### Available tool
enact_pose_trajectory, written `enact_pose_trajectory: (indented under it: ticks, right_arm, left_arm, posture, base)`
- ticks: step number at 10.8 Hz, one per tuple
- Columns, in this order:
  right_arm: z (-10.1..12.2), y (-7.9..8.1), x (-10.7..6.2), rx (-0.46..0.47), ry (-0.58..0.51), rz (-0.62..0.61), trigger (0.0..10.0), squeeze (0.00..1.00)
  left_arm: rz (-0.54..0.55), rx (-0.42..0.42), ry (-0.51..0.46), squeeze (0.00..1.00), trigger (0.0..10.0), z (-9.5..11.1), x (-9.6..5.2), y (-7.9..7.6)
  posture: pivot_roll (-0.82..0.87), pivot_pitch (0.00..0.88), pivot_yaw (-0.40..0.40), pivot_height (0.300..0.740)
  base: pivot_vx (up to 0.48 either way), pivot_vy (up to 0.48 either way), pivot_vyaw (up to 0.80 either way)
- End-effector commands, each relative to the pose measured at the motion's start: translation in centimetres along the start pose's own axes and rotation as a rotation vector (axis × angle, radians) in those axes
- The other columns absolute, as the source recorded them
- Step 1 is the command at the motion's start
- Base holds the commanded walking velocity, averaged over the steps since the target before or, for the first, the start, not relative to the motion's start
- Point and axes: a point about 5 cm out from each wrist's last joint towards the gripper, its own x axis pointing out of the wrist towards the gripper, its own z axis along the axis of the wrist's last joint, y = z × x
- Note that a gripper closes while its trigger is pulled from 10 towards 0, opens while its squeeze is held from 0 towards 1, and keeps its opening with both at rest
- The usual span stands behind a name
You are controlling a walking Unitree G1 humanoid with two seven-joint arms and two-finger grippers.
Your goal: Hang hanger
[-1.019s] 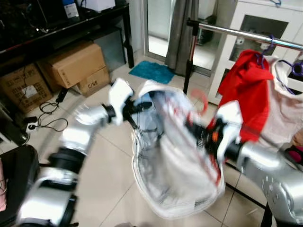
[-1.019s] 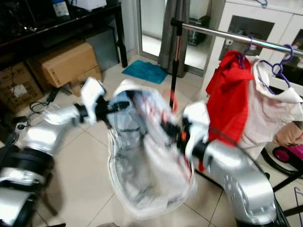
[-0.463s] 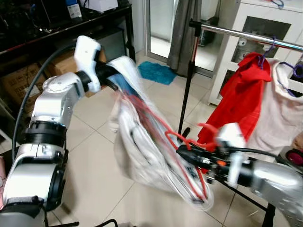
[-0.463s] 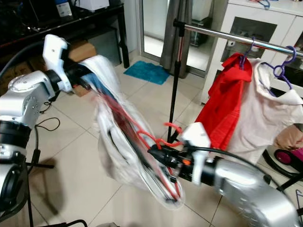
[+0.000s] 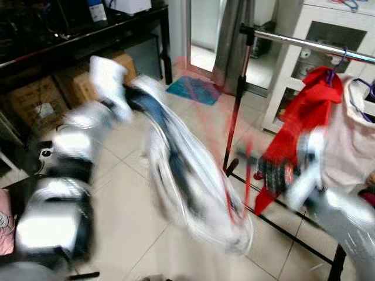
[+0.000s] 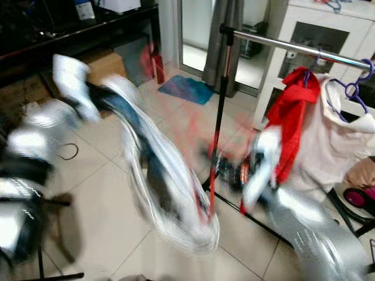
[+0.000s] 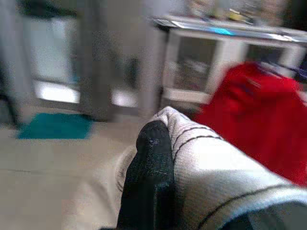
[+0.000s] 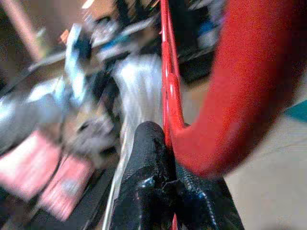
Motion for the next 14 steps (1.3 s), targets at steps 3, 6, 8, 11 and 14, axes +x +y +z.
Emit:
enact_pose_trajectory:
  ticks: [3,6,8,11,14]
  right_arm:
    - [1.1,-2.8,0.2,0.055,-0.162,-0.370,4.7,0.00]
    - [-2.3,-3.5,-1.2,-0.019,-0.023,-0.629,10.0,0.00]
    - [-3.2,-3.3,-1.9,-0.044,-0.023,-0.696,10.0,0.00]
    - [-3.6,-3.0,-2.7,-0.126,-0.013,-0.756,10.0,0.00]
    - [-3.2,-2.6,-2.6,-0.122,-0.029,-0.752,10.0,0.00]
  left_arm:
    - [-0.022,-0.011,-0.018,0.00,0.0,-1.8,-0.5,-2.9]
    - [0.113,-0.053,-0.032,0.00,10.0,-3.2,-2.1,-4.6]
    - [0.184,-0.012,0.013,0.00,10.0,-4.9,-3.4,-5.4]
    - [0.270,-0.083,0.051,0.00,10.0,-6.0,-4.7,-6.3]
    - [0.258,-0.128,0.095,0.00,10.0,-6.7,-4.7,-7.1]
  posture:
    - [-0.06,0.000,0.059,0.740]
    - [-0.07,0.000,0.076,0.740]
    - [-0.08,0.000,0.091,0.740]
    - [-0.10,0.000,0.113,0.740]
    - [-0.13,0.000,0.126,0.740]
  base:
    - [0.000,0.000,0.00]
    - [0.000,0.000,-0.27]
    - [0.000,0.000,-0.79]
    - [0.000,0.000,-0.27]
    - [0.000,0.000,-0.53]
